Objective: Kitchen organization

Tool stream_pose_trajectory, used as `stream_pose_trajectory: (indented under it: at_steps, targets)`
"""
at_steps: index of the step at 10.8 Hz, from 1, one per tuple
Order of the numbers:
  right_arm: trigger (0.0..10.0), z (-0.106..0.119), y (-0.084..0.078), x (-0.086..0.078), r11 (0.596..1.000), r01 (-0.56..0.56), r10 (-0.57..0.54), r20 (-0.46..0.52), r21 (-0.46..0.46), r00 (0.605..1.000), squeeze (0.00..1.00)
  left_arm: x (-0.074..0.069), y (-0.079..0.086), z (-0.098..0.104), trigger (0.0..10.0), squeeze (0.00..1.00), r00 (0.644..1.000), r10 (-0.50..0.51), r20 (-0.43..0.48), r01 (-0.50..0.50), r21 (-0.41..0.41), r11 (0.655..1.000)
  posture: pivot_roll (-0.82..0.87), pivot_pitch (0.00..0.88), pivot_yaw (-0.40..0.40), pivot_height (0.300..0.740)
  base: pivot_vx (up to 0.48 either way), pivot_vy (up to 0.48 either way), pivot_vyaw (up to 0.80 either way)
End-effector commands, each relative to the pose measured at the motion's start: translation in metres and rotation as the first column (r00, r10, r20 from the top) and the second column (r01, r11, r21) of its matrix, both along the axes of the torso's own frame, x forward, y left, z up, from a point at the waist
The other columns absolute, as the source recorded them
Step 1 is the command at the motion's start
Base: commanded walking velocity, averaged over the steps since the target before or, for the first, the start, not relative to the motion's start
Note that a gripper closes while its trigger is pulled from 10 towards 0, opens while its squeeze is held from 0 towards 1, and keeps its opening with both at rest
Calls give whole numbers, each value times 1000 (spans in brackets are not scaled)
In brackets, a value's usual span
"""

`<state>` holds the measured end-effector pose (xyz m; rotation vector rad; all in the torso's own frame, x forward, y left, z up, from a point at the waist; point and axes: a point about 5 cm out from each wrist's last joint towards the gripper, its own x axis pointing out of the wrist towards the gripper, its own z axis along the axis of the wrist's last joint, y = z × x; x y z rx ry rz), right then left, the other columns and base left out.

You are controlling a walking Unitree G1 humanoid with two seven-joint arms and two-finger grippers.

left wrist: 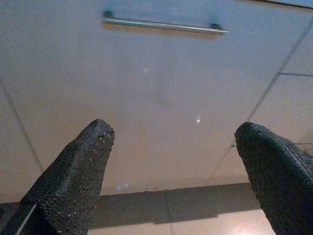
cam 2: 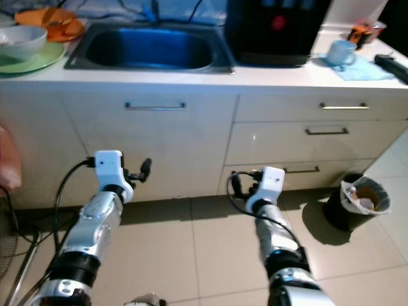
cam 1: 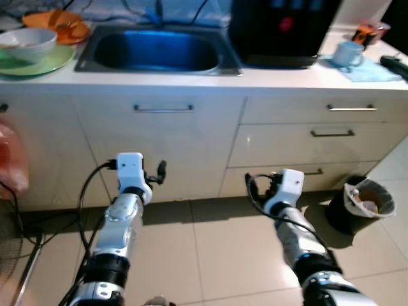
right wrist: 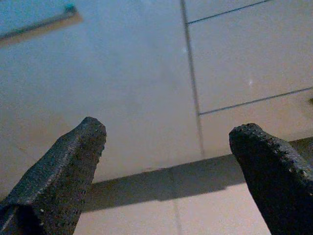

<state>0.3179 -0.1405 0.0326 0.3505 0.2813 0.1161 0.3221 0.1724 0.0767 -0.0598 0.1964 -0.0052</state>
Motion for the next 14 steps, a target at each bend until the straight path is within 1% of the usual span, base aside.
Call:
stream_pose_trajectory:
  at_steps: [1,2,3,4,5,6,7,8,9,10,11,12,14]
  targets:
    - [10000,-1,-12,-2,999,35,-35,-4,4,999,0,1,-5,4,10000,0,1000,-5,12,5,-15,1000,28,0,-70,740,0,480,0]
    - [10000,-4,-11,-3,1000,15,-15,-27,-23,1000,0,2,-5,4,10000,0,1000,-5,10,5,-12,1000,27,0,-72,740,0,480,0]
    - [10000,-7,-8,-6,998,20,-18,-44,55,999,0,2,-6,5,10000,0,1000,-7,10,8,-13,1000,27,0,-72,740,0,480,0]
    - [10000,-11,-2,-10,998,-2,5,-50,58,999,0,3,-6,8,10000,0,999,-14,34,14,-15,1000,26,0,-71,740,0,0,0]
    - [10000,-13,0,-12,1000,-19,19,-51,3,999,0,3,-6,11,10000,0,998,-17,57,18,-15,1000,26,0,-71,740,0,0,0]
    - [10000,-12,0,-12,1000,-18,17,-38,-20,999,0,3,-7,12,10000,0,998,-21,58,22,-14,1000,24,0,-70,740,0,0,0]
    - [10000,-10,2,-13,999,-23,22,-16,-27,1000,0,4,-8,16,10000,0,996,-30,82,32,-24,999,24,0,-70,740,0,0,0]
    - [10000,-5,3,-12,993,-36,40,39,-108,998,0,4,-7,20,10000,0,994,-24,106,28,-30,999,22,0,-72,740,285,0,0]
    - [10000,-7,9,-14,996,-91,92,21,-18,996,0,4,-8,20,10000,0,994,-21,109,25,-34,999,23,0,-74,740,341,0,0]
    - [10000,-4,12,-14,993,-117,117,43,-13,992,0,5,-7,23,10000,0,992,-13,126,17,-32,999,23,0,-75,740,360,0,0]
    - [10000,2,14,-11,987,-124,133,82,-100,988,0,5,-6,26,10000,0,990,-11,140,15,-27,1000,24,0,-74,740,368,0,0]
    - [10000,8,14,-8,984,-103,120,116,-145,986,0,5,-6,27,10000,0,990,-13,142,17,-28,999,25,0,-74,740,371,0,0]
    - [10000,10,15,-6,984,-112,129,120,-139,984,0,5,-7,26,10000,0,990,-17,138,21,-30,999,27,0,-76,740,371,0,0]
